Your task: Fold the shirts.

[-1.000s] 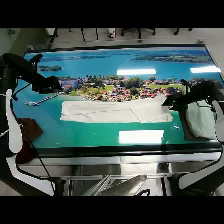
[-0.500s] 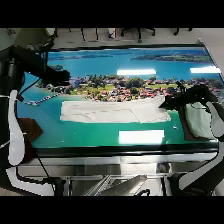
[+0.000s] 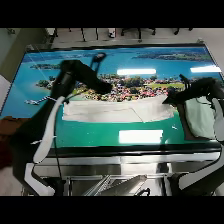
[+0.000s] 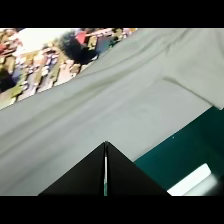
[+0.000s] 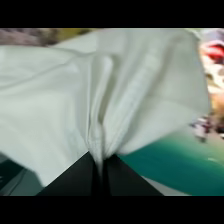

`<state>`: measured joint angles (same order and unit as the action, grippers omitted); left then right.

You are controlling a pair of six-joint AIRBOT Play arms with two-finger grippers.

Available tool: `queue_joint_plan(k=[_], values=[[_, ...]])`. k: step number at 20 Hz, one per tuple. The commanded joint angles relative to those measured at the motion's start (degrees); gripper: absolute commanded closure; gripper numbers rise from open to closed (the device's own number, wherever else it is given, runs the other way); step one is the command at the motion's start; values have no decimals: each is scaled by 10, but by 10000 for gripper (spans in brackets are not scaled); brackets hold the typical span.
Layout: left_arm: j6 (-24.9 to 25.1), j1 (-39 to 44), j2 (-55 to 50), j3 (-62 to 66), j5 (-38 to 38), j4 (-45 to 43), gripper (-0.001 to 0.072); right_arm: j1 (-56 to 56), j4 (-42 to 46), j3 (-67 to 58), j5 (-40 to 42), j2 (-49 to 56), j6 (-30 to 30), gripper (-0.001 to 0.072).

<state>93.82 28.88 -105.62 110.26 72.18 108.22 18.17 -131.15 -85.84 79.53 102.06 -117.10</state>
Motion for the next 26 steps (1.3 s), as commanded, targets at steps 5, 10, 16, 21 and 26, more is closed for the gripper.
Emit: queue_joint_plan(k=[5,10,16,21,26], values=[[-5,82,-165,9,-147,156,691,-2,-47,-56,99,-152,16,694],[-30,94,-215,76,-152,164,692,-1,-50,-56,132,-210,18,695],[-40,103,-208,56,-139,179,692,-2,-52,-56,137,-223,36,695],[-39,47,-119,56,-83,194,692,-2,-57,-56,132,-222,64,695],[-34,-76,54,56,23,193,692,-85,-95,-54,61,-222,111,695]])
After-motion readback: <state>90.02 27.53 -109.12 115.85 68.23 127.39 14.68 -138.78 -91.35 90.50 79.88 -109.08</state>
